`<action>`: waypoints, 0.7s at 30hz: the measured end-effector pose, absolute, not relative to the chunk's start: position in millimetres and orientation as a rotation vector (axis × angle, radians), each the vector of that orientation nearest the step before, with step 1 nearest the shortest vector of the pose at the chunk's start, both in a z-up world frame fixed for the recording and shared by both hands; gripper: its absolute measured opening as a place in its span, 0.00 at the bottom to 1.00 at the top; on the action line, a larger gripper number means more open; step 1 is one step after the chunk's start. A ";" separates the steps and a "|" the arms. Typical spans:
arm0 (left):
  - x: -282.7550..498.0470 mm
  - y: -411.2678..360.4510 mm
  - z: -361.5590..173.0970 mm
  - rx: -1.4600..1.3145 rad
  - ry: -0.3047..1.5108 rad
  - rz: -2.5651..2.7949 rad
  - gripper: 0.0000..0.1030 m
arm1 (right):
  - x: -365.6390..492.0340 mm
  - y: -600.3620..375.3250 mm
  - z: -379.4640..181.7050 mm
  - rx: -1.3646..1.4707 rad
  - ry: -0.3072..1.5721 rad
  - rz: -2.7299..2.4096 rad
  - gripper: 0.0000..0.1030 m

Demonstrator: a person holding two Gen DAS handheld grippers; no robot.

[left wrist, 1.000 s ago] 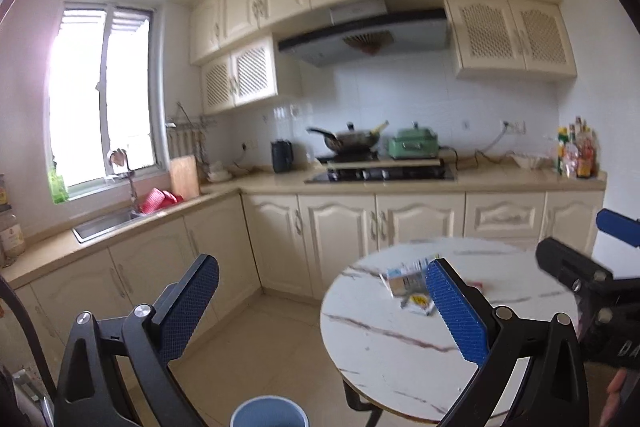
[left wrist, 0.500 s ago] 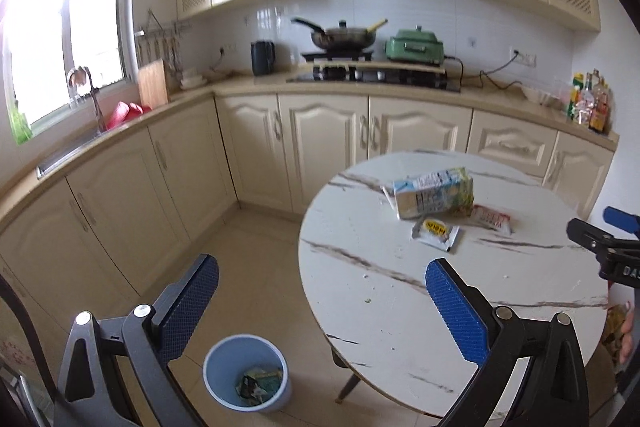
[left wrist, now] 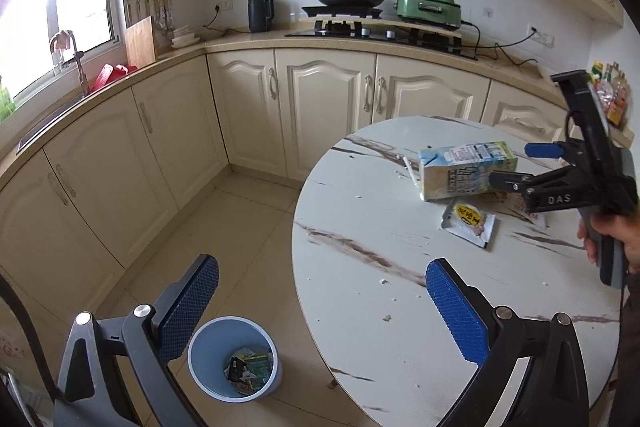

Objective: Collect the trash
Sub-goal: 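Close the right gripper on the juice carton and lift it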

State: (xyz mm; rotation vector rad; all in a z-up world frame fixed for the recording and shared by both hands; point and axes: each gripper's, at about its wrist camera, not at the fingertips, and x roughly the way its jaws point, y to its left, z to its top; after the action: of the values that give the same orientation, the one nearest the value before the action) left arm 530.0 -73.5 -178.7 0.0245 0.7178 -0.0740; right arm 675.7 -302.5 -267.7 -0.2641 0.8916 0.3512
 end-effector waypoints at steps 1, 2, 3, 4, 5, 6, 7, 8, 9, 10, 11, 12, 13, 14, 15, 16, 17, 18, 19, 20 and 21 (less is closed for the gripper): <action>537.7 -73.8 -180.2 0.024 0.724 -0.073 0.99 | 684.1 -301.9 -273.2 -0.272 0.901 0.353 1.00; 547.5 -74.5 -181.1 0.022 0.731 -0.073 0.99 | 690.6 -301.4 -276.9 -0.274 0.910 0.365 1.00; 556.9 -76.0 -182.2 0.021 0.739 -0.073 0.99 | 694.9 -301.5 -279.4 -0.269 0.908 0.384 1.00; 558.4 -79.4 -186.4 0.021 0.744 -0.075 0.99 | 700.4 -301.4 -282.2 -0.255 0.906 0.411 1.00; 566.3 -81.5 -187.3 0.019 0.753 -0.078 0.99 | 706.2 -300.8 -285.0 -0.239 0.912 0.437 1.00; 573.6 -83.9 -188.0 0.016 0.760 -0.083 0.99 | 710.2 -300.3 -286.6 -0.231 0.913 0.451 1.00; 576.1 -86.2 -190.8 0.015 0.763 -0.087 0.99 | 713.6 -298.8 -288.6 -0.222 0.917 0.481 0.99; 584.8 -89.5 -189.7 0.015 0.767 -0.094 0.99 | 715.0 -296.5 -292.4 -0.218 0.925 0.521 0.90; 585.0 -90.9 -191.4 0.015 0.767 -0.098 0.99 | 715.4 -295.3 -295.0 -0.221 0.933 0.536 0.68; 588.3 -94.3 -192.6 0.016 0.768 -0.105 0.99 | 713.7 -293.3 -297.2 -0.232 0.944 0.547 0.65; 596.7 -99.5 -192.2 0.019 0.774 -0.116 0.99 | 707.3 -292.5 -297.4 -0.248 0.938 0.542 0.63; 600.8 -102.8 -193.7 0.021 0.780 -0.121 0.99 | 704.4 -293.1 -296.2 -0.251 0.932 0.548 0.60; 604.8 -106.9 -194.9 0.022 0.780 -0.127 0.99 | 698.8 -294.4 -294.6 -0.252 0.922 0.551 0.57; 608.9 -111.0 -196.2 0.022 0.781 -0.132 0.99 | 691.0 -297.7 -291.2 -0.247 0.907 0.537 0.55; 611.1 -115.0 -197.5 0.024 0.786 -0.137 0.99 | 682.5 -303.1 -286.8 -0.235 0.887 0.510 0.54; 611.8 -118.5 -198.8 0.026 0.788 -0.146 0.99 | 677.8 -307.2 -282.8 -0.221 0.875 0.488 0.53; 615.7 -125.5 -199.5 0.029 0.791 -0.159 0.99 | 666.2 -318.4 -274.8 -0.183 0.857 0.454 0.51; 618.0 -131.8 -201.2 0.033 0.799 -0.173 0.99 | 659.8 -324.5 -269.5 -0.162 0.842 0.436 0.49; 624.1 -142.0 -202.0 0.043 0.807 -0.198 0.99 | 649.0 -333.7 -261.7 -0.134 0.820 0.409 0.48; 626.0 -147.8 -203.3 0.049 0.808 -0.212 0.99 | 636.6 -343.0 -255.1 -0.105 0.816 0.387 0.47; 631.8 -159.8 -205.5 0.064 0.809 -0.237 0.99 | 622.4 -351.1 -248.0 -0.085 0.792 0.359 0.47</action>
State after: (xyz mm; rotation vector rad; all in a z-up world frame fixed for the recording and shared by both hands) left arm 631.8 -159.8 -205.5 0.0638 0.8095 -0.2371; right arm 622.4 -351.1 -248.0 -0.0848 0.7921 0.3595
